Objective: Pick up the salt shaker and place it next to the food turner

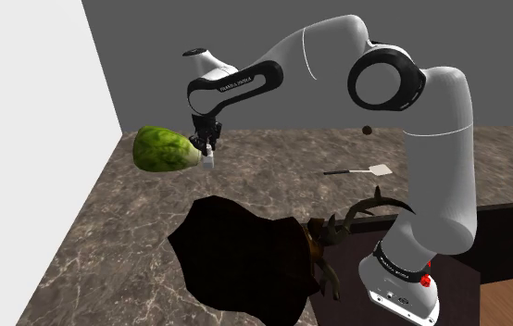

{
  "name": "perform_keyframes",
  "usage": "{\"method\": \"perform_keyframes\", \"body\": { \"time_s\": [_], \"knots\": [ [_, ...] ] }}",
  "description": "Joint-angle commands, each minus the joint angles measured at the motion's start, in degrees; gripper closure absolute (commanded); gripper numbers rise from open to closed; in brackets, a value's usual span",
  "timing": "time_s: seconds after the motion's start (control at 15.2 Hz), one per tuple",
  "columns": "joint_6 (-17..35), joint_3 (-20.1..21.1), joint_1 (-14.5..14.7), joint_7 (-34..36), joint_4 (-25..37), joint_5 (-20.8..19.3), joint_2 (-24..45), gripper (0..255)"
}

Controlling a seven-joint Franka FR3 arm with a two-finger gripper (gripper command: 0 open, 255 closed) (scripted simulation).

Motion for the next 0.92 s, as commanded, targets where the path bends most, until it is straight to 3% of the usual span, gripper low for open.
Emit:
{"method": "perform_keyframes", "body": {
  "time_s": [0.0,0.86],
  "knots": [
    [-0.7,0.0,0.0,-0.1,0.3,0.1,-0.2,255],
    [-9.4,0.3,0.1,-1.3,6.7,0.8,-2.7,255]
  ]
}}
